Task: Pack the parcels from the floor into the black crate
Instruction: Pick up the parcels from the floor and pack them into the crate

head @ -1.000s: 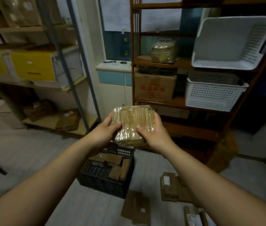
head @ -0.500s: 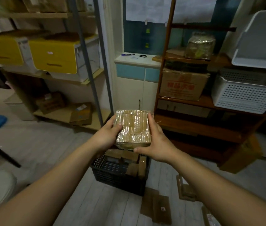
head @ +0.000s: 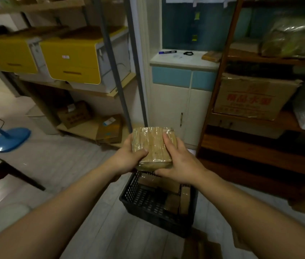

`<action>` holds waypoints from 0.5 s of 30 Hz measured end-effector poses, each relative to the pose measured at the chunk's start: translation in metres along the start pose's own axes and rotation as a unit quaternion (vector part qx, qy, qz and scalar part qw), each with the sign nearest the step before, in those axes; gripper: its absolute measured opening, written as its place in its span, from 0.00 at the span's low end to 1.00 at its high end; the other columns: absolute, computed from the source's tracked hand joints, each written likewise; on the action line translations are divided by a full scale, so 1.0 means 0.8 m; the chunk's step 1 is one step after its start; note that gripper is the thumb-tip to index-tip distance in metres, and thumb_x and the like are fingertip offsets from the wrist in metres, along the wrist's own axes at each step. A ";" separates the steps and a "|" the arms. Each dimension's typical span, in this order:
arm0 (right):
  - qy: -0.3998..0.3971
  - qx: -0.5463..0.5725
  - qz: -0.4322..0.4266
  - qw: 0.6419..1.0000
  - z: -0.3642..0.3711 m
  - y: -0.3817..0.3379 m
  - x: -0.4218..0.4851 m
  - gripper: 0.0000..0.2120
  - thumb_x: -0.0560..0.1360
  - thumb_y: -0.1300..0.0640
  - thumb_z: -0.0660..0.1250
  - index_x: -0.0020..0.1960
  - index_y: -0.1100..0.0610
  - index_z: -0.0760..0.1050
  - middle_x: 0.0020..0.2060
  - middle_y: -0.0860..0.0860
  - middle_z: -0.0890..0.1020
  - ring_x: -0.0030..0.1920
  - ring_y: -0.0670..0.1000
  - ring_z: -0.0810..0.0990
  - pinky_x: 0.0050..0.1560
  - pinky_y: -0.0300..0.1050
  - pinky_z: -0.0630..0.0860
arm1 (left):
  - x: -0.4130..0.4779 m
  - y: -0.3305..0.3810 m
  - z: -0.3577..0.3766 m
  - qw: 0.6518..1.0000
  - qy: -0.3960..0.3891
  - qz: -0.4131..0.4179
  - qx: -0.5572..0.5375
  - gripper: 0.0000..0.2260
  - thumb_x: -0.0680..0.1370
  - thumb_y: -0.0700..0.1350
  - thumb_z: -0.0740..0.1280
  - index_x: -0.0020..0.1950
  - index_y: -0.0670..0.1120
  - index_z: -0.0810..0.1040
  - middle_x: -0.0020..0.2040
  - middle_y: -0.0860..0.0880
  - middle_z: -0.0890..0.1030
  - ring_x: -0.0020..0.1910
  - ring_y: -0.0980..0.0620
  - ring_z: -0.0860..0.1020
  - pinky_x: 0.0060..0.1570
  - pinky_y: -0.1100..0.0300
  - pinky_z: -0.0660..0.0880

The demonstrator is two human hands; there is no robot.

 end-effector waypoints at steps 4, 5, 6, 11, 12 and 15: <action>-0.023 -0.036 0.054 0.998 0.009 0.010 0.038 0.61 0.63 0.34 0.73 0.74 0.42 0.28 0.75 0.51 0.34 0.75 0.59 0.51 0.71 0.52 0.61 | 0.046 -0.003 -0.001 0.999 -0.030 -0.008 0.039 0.32 0.78 0.49 0.64 0.76 0.54 0.48 0.65 0.46 0.72 0.57 0.46 0.76 0.49 0.53 0.78; -0.028 -0.042 0.070 0.996 0.012 0.015 0.045 0.61 0.63 0.33 0.72 0.74 0.43 0.28 0.75 0.53 0.36 0.75 0.59 0.51 0.71 0.53 0.62 | 0.059 -0.006 -0.001 0.998 -0.045 -0.015 0.048 0.32 0.78 0.49 0.64 0.76 0.54 0.48 0.66 0.46 0.72 0.58 0.45 0.76 0.54 0.50 0.78; -0.027 -0.043 0.083 0.995 0.016 0.019 0.053 0.60 0.63 0.33 0.72 0.75 0.43 0.29 0.75 0.54 0.38 0.74 0.59 0.52 0.71 0.53 0.62 | 0.073 -0.009 -0.002 0.996 -0.060 -0.023 0.054 0.32 0.78 0.50 0.64 0.76 0.55 0.48 0.66 0.46 0.72 0.59 0.45 0.76 0.56 0.48 0.77; 0.018 -0.023 0.144 0.989 0.046 0.033 0.092 0.57 0.66 0.33 0.69 0.76 0.44 0.30 0.74 0.56 0.41 0.74 0.59 0.55 0.71 0.52 0.63 | 0.144 -0.027 -0.017 0.990 -0.129 -0.027 0.048 0.31 0.77 0.51 0.66 0.75 0.59 0.52 0.65 0.47 0.73 0.57 0.45 0.77 0.53 0.46 0.78; 0.027 -0.018 0.158 0.987 0.054 0.032 0.100 0.56 0.66 0.33 0.69 0.76 0.45 0.31 0.74 0.56 0.41 0.73 0.59 0.55 0.71 0.52 0.63 | 0.159 -0.033 -0.023 0.989 -0.142 -0.021 0.042 0.31 0.77 0.50 0.66 0.75 0.58 0.54 0.64 0.48 0.73 0.57 0.46 0.77 0.53 0.47 0.78; 0.050 0.007 0.200 0.979 0.089 0.026 0.122 0.57 0.65 0.32 0.70 0.76 0.45 0.34 0.73 0.52 0.45 0.71 0.58 0.59 0.69 0.54 0.67 | 0.201 -0.055 -0.040 0.980 -0.196 -0.009 0.040 0.29 0.74 0.49 0.69 0.72 0.54 0.60 0.63 0.48 0.73 0.60 0.46 0.75 0.56 0.46 0.76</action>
Point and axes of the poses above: each hand's wrist, its own x-axis towards the middle knuckle, its own z-axis out of the palm, y = z × x, the point moved 3 cm from there along x, towards the middle knuckle
